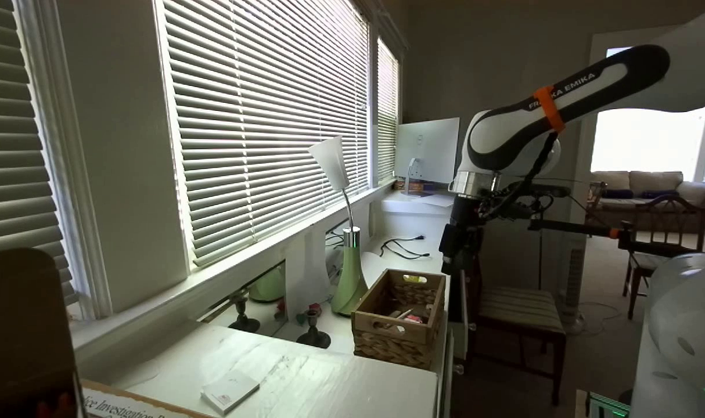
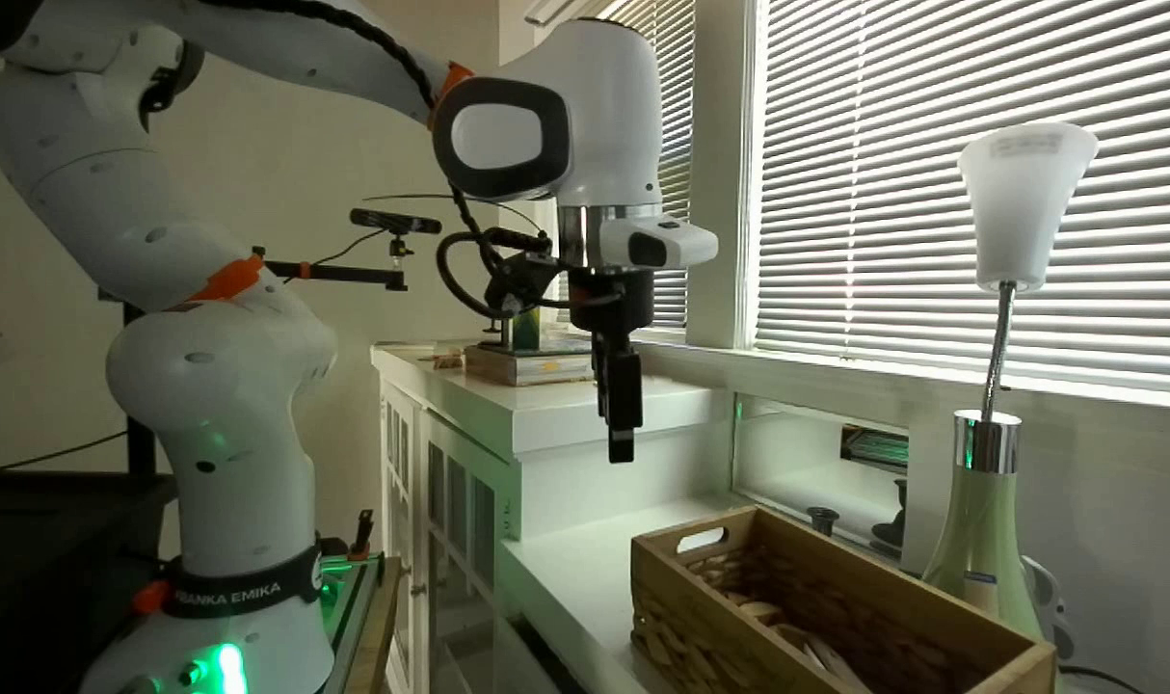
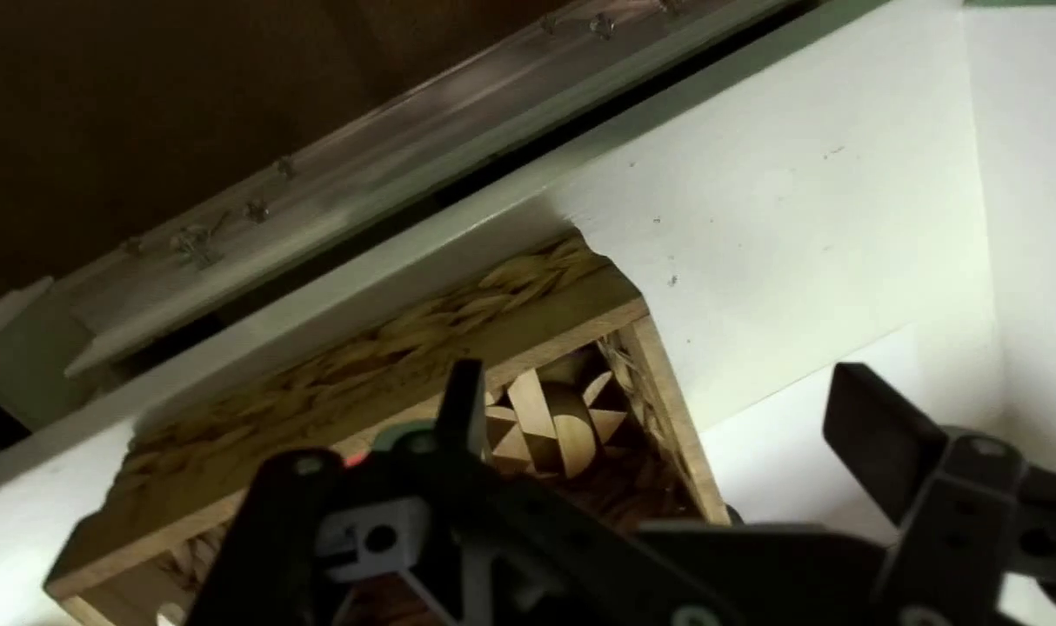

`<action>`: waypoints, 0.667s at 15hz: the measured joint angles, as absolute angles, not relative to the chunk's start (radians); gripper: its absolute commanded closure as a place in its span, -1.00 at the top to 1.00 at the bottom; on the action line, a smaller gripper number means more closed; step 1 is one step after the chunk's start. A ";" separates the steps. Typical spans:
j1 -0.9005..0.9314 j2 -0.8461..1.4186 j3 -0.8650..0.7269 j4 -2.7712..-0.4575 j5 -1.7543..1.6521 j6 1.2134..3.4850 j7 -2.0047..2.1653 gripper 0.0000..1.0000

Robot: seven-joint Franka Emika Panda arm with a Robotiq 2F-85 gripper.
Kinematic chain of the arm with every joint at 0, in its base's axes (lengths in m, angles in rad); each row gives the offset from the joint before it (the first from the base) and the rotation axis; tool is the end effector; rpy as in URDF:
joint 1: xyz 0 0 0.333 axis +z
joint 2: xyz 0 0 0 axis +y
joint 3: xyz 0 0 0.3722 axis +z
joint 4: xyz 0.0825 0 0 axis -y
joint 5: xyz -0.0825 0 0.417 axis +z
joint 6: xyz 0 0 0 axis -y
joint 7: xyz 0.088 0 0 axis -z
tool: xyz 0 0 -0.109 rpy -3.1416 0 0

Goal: Pick up the basket and put it on top of the cabinet

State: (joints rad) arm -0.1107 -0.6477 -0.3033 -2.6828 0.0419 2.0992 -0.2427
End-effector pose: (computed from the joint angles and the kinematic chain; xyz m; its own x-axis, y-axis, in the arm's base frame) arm 0.3199 -0.1401 0.4541 0.9856 -0.1447 0.0878 -0.1247 -0.9716 -0.2012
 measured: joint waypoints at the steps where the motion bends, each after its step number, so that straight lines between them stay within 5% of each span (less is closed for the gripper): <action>1: -0.127 -0.624 -0.309 -2.671 0.051 2.093 -0.225 1.00; 10: -0.179 -0.364 -0.227 -2.565 0.109 2.105 0.140 1.00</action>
